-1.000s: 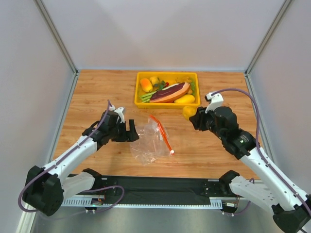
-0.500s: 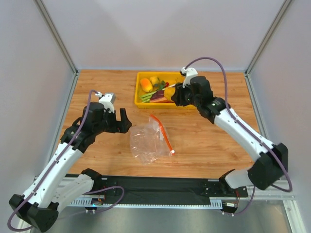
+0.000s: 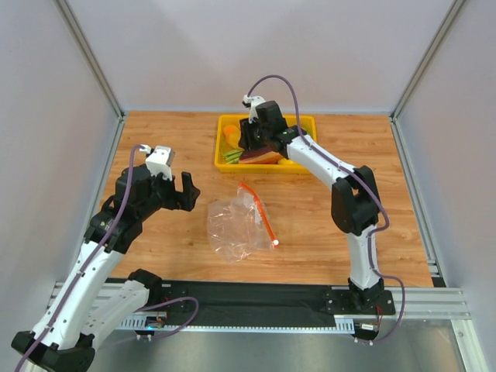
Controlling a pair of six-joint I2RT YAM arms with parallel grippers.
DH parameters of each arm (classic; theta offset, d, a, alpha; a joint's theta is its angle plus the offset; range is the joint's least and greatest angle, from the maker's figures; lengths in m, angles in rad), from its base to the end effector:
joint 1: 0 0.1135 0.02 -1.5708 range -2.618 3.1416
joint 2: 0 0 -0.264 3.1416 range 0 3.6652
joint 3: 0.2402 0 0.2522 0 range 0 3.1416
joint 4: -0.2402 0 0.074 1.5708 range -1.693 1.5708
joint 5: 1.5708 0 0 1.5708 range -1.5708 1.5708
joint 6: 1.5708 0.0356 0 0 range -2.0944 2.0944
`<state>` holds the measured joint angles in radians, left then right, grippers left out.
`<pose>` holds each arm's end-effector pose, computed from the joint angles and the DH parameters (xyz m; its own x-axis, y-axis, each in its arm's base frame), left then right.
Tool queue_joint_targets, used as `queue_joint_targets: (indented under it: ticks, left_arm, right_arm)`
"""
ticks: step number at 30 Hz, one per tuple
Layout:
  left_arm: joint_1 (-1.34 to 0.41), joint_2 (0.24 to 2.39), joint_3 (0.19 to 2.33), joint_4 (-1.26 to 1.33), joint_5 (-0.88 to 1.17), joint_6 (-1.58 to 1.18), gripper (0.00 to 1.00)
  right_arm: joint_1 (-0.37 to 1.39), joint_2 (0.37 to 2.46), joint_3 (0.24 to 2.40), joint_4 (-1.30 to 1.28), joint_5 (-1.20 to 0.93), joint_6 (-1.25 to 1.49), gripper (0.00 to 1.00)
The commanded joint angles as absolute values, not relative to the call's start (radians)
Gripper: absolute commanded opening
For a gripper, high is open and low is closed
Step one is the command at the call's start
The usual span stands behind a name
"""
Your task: Open the zip-top bag and remove the fake food
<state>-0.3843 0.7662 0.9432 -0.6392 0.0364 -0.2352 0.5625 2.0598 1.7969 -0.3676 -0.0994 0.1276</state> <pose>0.1464 -0.0606 0.3499 -0.4964 -0.0505 -0.8667 0.2974 0.9280 -0.2244 0.4080 0.2614 0.2763 -0.5708 -0.2102 -0.7937 -0.5301 0.8325 0.1608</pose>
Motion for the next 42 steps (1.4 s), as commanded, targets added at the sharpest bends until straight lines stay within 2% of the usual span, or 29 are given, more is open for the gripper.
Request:
queue_joint_targets:
  ticks: [1, 8, 9, 11, 12, 14, 15, 18, 26, 33, 42]
  left_arm:
    - [-0.365, 0.765, 0.934, -0.597, 0.069, -0.204, 0.99]
    - [-0.322, 0.781, 0.936, -0.586, 0.124, -0.215, 0.99]
    - [-0.307, 0.782, 0.934, -0.583, 0.132, -0.219, 0.99]
    - [-0.284, 0.784, 0.930, -0.572, 0.167, -0.225, 0.99]
    - [-0.279, 0.782, 0.928, -0.568, 0.178, -0.230, 0.99]
    - [-0.267, 0.782, 0.911, -0.545, 0.218, -0.264, 0.99]
    - [-0.259, 0.781, 0.894, -0.508, 0.257, -0.273, 0.99]
    - [-0.249, 0.788, 0.902, -0.535, 0.252, -0.264, 0.99]
    - [-0.247, 0.764, 0.896, -0.538, 0.244, -0.256, 0.99]
    - [-0.248, 0.736, 0.893, -0.535, 0.215, -0.253, 0.99]
    - [-0.247, 0.695, 0.896, -0.549, 0.149, -0.253, 0.99]
  right_arm:
    - [0.569, 2.175, 1.952, -0.394, -0.129, 0.106, 0.20]
    - [0.571, 2.307, 2.092, -0.452, -0.123, 0.109, 0.23]
    - [0.571, 2.313, 2.100, -0.454, -0.121, 0.109, 0.26]
    - [0.571, 2.321, 2.102, -0.456, -0.123, 0.109, 0.37]
    - [0.571, 2.324, 2.103, -0.454, -0.123, 0.109, 0.51]
    - [0.569, 2.315, 2.102, -0.456, -0.127, 0.101, 0.63]
    - [0.571, 2.310, 2.099, -0.454, -0.129, 0.101, 0.78]
    - [0.571, 2.270, 2.074, -0.445, -0.123, 0.089, 0.92]
    - [0.569, 1.959, 1.817, -0.358, -0.077, 0.069, 0.96]
    - [0.571, 1.532, 1.385, -0.342, -0.016, 0.075, 0.96]
    - [0.569, 1.097, 1.007, -0.402, 0.185, 0.133, 0.98]
